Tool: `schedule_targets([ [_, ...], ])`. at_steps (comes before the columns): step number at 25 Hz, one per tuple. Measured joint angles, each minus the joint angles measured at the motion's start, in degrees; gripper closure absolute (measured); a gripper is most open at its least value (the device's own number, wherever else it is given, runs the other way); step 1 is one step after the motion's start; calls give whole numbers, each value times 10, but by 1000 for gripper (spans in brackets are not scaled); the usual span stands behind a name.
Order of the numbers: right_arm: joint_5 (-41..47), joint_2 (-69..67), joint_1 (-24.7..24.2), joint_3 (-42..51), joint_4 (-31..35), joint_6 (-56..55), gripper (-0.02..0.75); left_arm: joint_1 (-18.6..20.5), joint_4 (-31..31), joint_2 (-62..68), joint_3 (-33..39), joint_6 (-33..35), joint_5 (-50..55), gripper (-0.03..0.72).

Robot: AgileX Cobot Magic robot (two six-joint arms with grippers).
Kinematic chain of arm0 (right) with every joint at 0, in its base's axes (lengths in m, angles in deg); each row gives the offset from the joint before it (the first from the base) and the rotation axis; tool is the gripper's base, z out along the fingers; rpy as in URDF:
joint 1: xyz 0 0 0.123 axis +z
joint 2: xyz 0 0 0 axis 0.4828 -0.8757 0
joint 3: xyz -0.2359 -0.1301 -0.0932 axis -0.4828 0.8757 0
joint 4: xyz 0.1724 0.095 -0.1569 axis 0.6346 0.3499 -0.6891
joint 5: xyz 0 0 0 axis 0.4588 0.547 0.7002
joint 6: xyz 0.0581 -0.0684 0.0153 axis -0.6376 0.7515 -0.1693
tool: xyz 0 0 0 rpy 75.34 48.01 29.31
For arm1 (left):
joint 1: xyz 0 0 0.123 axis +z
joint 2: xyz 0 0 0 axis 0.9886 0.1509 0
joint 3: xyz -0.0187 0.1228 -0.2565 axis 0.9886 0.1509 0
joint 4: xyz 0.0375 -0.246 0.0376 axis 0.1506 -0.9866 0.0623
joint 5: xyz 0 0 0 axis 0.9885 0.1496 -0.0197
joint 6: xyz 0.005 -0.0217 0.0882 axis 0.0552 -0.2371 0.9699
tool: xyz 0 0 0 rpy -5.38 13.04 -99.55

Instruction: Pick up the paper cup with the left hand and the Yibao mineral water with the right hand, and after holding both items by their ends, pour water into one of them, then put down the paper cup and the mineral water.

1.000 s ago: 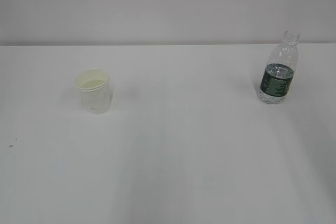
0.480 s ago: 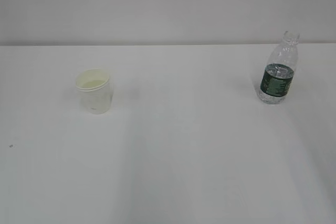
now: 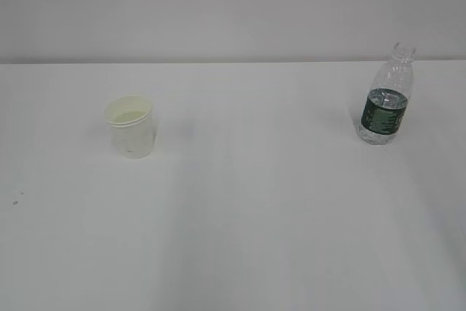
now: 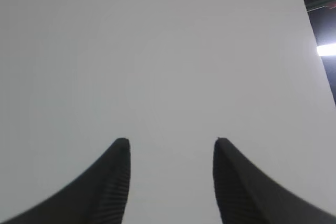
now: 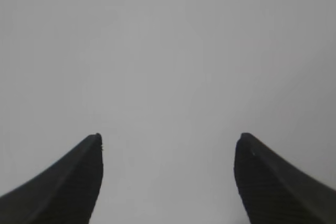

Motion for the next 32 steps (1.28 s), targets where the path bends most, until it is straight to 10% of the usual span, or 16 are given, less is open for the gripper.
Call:
schedule_targets([
  [13, 54, 10, 15, -21, -4, 0, 148, 0, -16, -42, -1, 228, 148, 326],
  [32, 393, 83, 15, -139, -8, 51, 148, -13, -42, -124, -2, 605, 395, 365],
])
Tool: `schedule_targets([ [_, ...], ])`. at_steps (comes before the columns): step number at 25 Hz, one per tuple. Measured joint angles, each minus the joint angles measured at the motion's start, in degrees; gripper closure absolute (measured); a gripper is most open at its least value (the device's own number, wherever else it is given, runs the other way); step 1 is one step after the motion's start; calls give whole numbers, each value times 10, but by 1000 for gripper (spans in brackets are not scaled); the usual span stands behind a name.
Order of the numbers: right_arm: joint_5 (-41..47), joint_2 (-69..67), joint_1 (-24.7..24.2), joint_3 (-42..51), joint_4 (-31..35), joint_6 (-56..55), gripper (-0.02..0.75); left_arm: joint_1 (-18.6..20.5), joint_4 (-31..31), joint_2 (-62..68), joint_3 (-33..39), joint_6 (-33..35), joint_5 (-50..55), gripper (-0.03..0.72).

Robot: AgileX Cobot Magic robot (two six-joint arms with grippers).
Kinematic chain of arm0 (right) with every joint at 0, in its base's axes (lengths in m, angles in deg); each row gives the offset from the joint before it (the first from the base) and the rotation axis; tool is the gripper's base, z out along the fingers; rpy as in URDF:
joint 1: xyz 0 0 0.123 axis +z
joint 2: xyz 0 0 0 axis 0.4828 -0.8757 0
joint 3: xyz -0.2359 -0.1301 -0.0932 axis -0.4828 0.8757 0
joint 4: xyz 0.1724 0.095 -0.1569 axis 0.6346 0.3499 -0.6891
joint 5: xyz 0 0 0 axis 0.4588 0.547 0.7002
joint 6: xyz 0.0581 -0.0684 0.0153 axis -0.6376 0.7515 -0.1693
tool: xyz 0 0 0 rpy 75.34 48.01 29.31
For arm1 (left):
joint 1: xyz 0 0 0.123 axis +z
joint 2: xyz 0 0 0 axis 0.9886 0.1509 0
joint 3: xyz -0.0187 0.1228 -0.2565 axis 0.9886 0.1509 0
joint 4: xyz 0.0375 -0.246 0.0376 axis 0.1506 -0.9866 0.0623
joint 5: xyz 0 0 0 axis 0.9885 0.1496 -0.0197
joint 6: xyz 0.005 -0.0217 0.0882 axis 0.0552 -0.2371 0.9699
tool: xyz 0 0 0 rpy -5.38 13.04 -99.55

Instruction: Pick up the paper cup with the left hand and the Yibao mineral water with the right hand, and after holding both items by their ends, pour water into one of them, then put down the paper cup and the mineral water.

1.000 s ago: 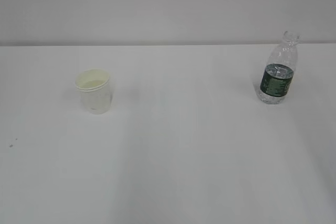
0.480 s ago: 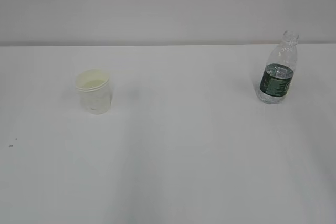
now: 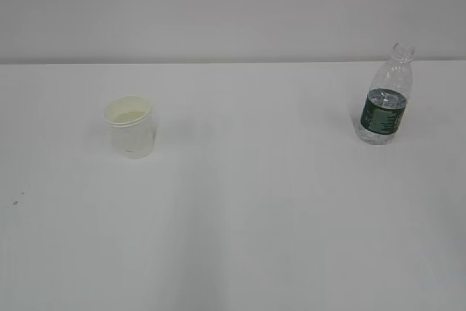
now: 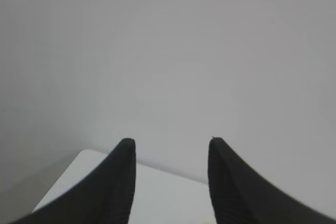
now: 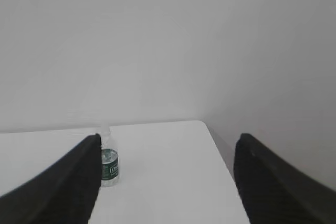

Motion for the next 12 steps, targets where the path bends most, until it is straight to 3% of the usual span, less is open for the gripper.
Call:
schedule_targets([
  [5, 53, 41, 0, -3, 1, 0, 148, -16, -12, -23, 0, 49, 64, 368],
  [12, 57, 74, 0, -6, 1, 1, 148, -41, -17, -56, -3, 73, 114, 373],
])
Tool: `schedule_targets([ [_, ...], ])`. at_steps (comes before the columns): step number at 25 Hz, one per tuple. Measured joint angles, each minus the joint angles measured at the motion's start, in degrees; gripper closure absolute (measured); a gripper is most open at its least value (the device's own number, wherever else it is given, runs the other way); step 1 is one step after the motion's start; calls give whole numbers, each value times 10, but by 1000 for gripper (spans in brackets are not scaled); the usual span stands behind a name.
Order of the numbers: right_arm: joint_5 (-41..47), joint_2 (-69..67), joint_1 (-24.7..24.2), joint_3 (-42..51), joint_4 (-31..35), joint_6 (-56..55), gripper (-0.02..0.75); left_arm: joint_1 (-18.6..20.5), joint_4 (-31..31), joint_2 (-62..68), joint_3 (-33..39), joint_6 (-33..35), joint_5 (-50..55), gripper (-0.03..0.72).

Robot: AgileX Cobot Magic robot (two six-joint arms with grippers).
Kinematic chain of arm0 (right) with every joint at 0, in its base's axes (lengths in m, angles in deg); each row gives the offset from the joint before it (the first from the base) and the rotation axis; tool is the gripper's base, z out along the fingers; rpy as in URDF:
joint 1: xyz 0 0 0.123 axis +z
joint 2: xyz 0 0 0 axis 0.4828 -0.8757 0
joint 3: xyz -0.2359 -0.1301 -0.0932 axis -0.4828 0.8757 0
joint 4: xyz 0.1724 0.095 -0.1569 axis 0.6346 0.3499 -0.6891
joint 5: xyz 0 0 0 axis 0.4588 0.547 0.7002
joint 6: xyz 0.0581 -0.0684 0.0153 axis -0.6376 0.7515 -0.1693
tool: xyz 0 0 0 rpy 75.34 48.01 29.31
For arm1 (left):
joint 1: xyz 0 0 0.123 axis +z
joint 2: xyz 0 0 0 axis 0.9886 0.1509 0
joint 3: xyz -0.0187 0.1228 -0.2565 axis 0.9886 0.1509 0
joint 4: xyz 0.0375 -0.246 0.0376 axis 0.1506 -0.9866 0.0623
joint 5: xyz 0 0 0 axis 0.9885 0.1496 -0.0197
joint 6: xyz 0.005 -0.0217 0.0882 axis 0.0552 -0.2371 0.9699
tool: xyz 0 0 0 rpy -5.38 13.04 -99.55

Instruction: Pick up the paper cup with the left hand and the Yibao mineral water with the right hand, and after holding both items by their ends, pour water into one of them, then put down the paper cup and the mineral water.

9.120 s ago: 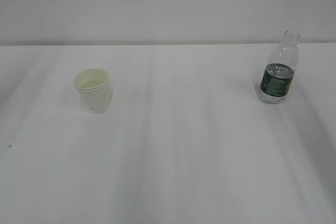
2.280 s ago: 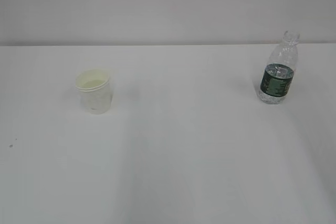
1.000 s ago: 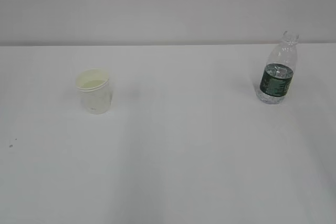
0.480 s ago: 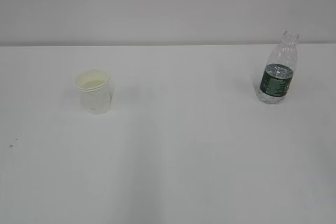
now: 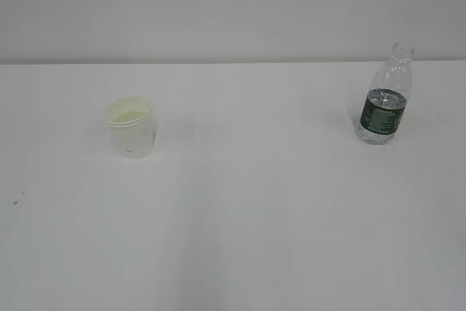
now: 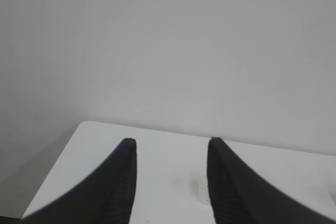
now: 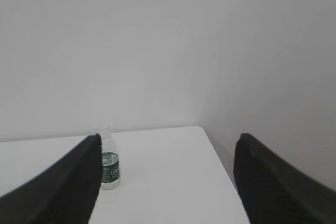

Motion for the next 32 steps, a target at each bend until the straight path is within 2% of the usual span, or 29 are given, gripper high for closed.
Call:
schedule_targets([
  [15, 1, 4, 0, -13, 12, 3, 148, -52, 26, -58, 12, 19, 6, 375],
  [23, 1, 21, 0, -1, 33, 3, 148, -55, 5, -138, 168, 19, 6, 375],
  [32, 3, 51, 0, 100, 37, 3, 148, -55, -2, -178, 341, 19, 7, 376],
])
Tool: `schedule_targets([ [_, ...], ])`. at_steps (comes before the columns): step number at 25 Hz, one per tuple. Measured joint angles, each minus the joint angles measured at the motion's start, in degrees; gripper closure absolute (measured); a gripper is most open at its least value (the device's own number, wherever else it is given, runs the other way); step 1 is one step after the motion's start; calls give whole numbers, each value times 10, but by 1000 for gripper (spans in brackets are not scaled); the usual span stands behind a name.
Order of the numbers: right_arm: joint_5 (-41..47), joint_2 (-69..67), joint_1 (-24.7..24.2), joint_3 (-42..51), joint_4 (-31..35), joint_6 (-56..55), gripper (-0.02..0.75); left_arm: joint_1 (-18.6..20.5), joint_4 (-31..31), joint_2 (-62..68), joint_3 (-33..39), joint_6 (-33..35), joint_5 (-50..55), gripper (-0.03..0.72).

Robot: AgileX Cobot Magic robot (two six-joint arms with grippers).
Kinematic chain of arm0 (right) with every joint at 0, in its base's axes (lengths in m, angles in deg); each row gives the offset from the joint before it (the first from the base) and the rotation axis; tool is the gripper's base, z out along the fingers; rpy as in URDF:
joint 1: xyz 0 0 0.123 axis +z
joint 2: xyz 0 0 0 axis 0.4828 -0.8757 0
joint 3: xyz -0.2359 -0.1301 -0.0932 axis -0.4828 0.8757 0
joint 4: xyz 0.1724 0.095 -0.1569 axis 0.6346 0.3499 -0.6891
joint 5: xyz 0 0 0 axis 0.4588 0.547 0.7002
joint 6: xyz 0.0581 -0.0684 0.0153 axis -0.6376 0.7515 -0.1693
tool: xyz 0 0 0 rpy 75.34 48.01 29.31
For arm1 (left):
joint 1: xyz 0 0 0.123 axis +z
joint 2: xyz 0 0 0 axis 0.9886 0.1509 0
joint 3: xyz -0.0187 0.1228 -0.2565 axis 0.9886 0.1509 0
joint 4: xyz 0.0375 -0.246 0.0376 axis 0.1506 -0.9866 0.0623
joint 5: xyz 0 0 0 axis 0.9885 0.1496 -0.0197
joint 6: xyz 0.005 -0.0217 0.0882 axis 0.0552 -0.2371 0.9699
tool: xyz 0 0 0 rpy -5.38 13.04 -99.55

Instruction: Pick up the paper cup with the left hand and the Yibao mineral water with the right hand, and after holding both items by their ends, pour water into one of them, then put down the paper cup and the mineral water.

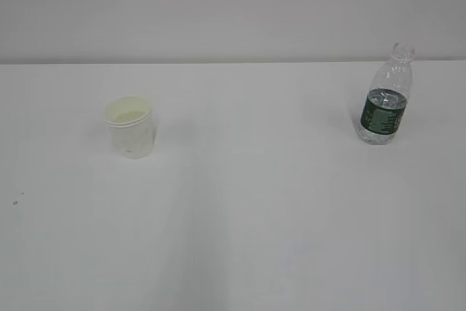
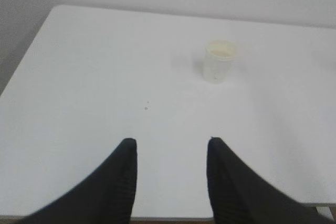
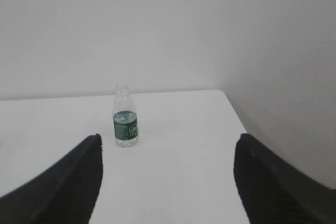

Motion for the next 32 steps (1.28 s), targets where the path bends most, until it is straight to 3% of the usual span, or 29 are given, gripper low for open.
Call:
schedule_targets([
  [13, -10, 5, 0, 169, 11, 0, 148, 0, -2, 0, 114, 0, -52, 377],
  [24, -45, 5, 0, 268, 11, 0, 149, 0, -3, 0, 163, 0, -66, 391],
  [32, -57, 5, 0, 286, -15, 1, 148, 0, -2, 0, 173, 0, -82, 398],
])
